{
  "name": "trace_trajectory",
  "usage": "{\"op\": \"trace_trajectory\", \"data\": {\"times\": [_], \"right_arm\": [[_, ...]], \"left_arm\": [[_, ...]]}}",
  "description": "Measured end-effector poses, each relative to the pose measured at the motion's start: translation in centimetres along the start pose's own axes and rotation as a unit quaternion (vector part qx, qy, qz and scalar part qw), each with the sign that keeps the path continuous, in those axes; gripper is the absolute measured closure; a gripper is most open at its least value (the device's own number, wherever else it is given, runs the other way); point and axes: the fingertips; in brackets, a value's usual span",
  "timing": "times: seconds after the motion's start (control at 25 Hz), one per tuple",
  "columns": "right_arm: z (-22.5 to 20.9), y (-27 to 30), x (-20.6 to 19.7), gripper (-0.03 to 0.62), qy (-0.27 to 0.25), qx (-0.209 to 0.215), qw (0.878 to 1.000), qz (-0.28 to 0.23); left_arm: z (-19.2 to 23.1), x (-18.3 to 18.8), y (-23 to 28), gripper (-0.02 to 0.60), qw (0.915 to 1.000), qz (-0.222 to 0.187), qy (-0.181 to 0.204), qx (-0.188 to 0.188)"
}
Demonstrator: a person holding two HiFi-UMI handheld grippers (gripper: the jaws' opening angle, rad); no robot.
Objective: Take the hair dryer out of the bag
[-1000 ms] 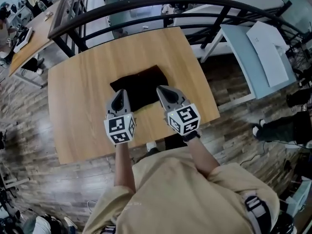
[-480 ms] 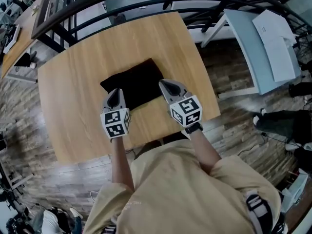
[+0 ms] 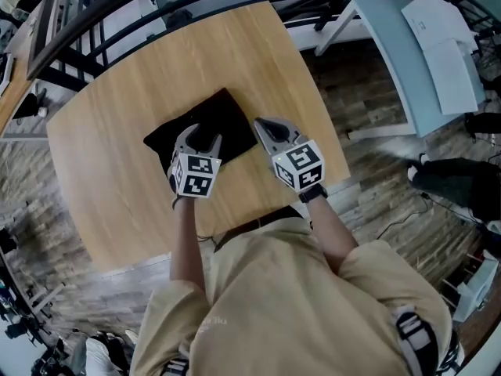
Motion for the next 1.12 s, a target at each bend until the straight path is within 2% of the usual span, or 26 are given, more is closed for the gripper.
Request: {"op": "trace_trajectory", "data": {"times": [0.12, 0.28, 0.48, 0.6, 0.76, 1.04, 1.12], "right_arm": [[-1.9, -0.2, -0.8, 0.580, 0.010, -0.010, 1.000, 0.007], [-3.7, -0.6, -1.6, 0.580, 0.028, -0.019, 0.999, 0.007], [-4.8, -0.5, -2.4, 0.580, 0.043, -0.025, 0.999, 0.007], [-5.6, -0.8, -2.7, 0.580, 0.048, -0.026, 0.998, 0.007], [-6.1, -1.0, -3.5, 0.580, 0.051, -0.020, 0.998, 0.011], [-6.6, -0.1, -4.2, 0.580, 0.044, 0.006, 0.999, 0.022], [-6.5, 0.6, -4.3, 0.580, 0.040, 0.020, 0.999, 0.028]], "left_arm": [[-1.9, 0.4, 3.4, 0.338, 0.9972, 0.034, 0.053, -0.040], [-4.0, -0.1, 8.0, 0.337, 0.9862, 0.084, 0.118, -0.080], [-4.3, -1.6, 11.0, 0.339, 0.9719, 0.131, 0.173, -0.092], [-4.3, -2.1, 11.7, 0.365, 0.9679, 0.151, 0.181, -0.088], [-4.1, -2.7, 11.9, 0.415, 0.9671, 0.160, 0.183, -0.074], [-3.4, -2.2, 10.7, 0.518, 0.9751, 0.149, 0.154, -0.058], [-3.1, -2.0, 9.9, 0.527, 0.9785, 0.139, 0.142, -0.056]]}}
Point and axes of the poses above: the fingertips, and each gripper's own axes: y forward along the fingers, z to its left, x out of its top, and after that the axes turned 1 degree about x, right-handed
